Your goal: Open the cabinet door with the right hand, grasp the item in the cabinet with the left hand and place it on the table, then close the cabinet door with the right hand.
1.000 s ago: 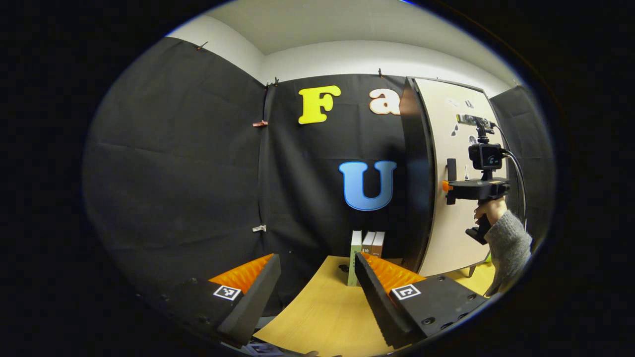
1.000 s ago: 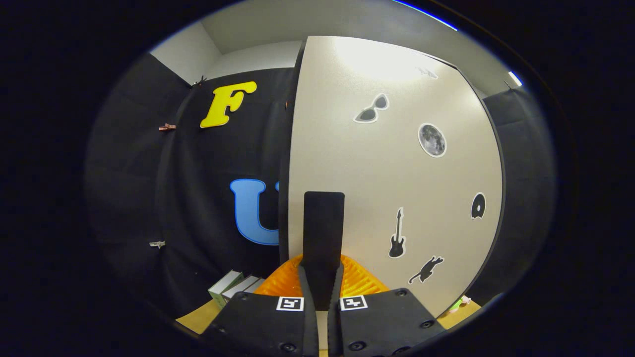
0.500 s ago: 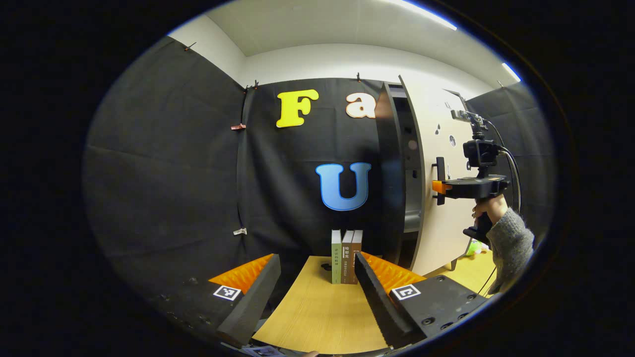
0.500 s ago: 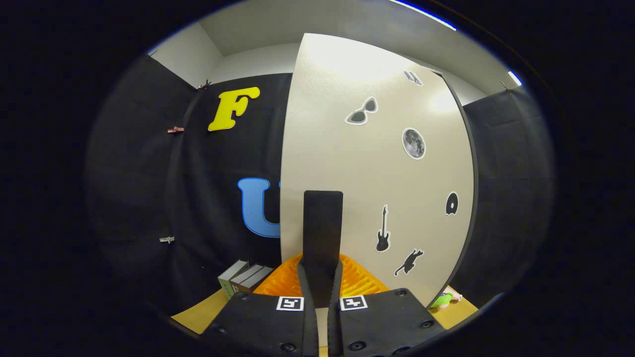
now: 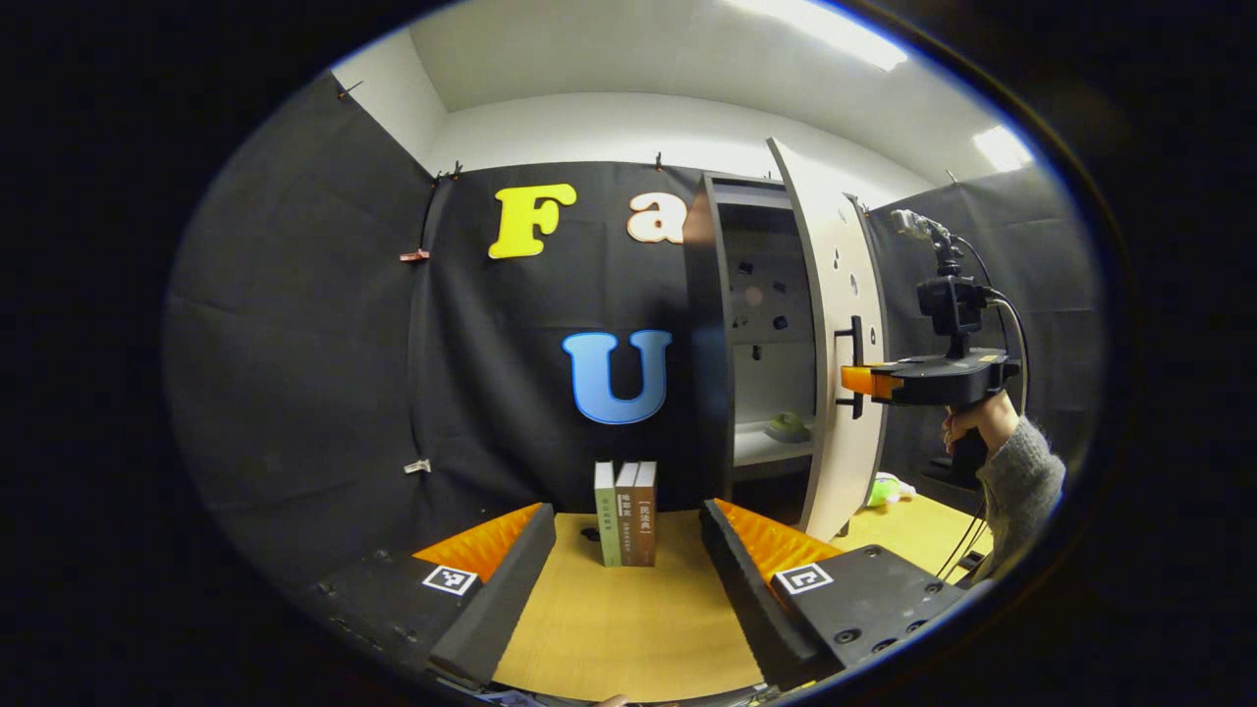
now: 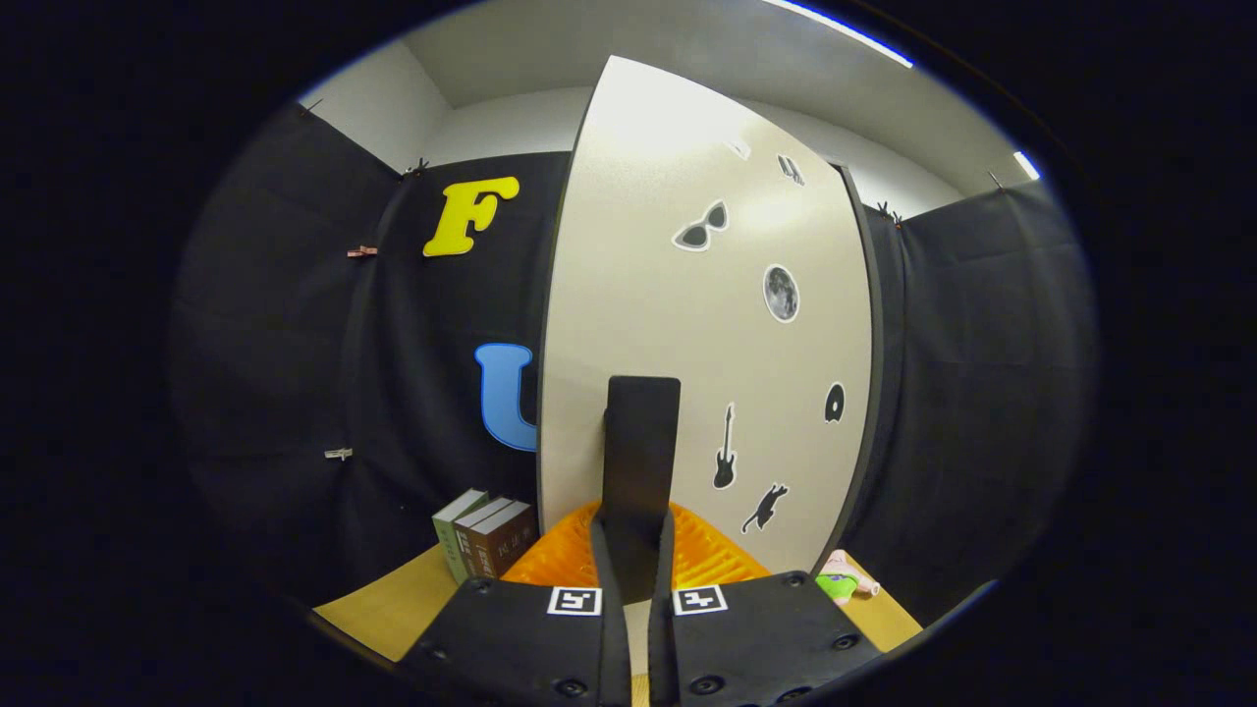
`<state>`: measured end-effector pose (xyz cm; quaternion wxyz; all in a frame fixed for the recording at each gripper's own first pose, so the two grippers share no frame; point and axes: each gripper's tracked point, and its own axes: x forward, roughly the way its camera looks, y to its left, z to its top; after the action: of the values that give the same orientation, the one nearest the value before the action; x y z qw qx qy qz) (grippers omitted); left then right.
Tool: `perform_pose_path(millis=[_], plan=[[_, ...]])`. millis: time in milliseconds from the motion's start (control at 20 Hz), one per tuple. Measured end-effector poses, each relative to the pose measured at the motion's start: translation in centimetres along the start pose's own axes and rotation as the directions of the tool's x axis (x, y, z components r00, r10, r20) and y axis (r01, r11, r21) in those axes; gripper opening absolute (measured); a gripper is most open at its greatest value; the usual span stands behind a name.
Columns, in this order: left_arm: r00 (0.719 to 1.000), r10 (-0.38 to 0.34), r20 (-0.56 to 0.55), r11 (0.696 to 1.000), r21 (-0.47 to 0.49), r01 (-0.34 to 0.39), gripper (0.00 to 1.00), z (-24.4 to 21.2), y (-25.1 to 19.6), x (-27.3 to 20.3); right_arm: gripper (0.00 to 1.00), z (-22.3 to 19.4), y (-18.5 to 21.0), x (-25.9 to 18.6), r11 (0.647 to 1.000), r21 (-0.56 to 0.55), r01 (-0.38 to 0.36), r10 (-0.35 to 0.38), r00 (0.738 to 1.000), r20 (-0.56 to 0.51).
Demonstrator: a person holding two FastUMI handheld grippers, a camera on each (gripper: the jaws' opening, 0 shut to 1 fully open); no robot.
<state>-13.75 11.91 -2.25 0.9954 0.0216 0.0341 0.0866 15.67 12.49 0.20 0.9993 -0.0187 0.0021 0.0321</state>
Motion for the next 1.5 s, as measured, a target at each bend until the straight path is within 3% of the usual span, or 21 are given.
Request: perform_pose_path(millis=[150,350,550,700,950,1500], plan=[[1.000,-0.020,0.014,1.000,0.007,0.020,0.95,0.6,-2.0,0.1,0.11,0.1,-1.3,-1.8,1.000,-0.012,-0.024,0.024,1.000,0.005],[0.997,-0.074,0.009,0.995,-0.071,0.075,0.95,0.5,-6.9,0.0,0.11,0.0,-4.4,-4.9,0.999,-0.011,-0.052,0.053,0.999,0.009],[0.999,-0.044,-0.025,0.998,-0.051,0.042,0.95,0.1,-10.1,-0.2,0.11,0.2,-8.2,-7.9,0.996,0.006,-0.087,0.087,0.996,0.011],[0.997,-0.046,-0.058,0.995,-0.089,0.041,0.95,-0.6,-13.1,0.0,0.11,0.2,-11.1,-10.2,0.995,0.018,-0.101,0.101,0.995,0.016],[0.996,-0.059,-0.060,0.996,-0.077,0.054,0.93,0.4,-16.2,1.0,0.11,0.4,-13.9,-11.3,0.994,0.011,-0.112,0.112,0.993,0.023],[0.982,-0.189,-0.020,0.981,-0.043,0.188,0.94,2.3,-22.2,5.2,0.10,0.5,-21.4,-13.5,0.999,-0.007,-0.035,0.035,0.999,0.016]])
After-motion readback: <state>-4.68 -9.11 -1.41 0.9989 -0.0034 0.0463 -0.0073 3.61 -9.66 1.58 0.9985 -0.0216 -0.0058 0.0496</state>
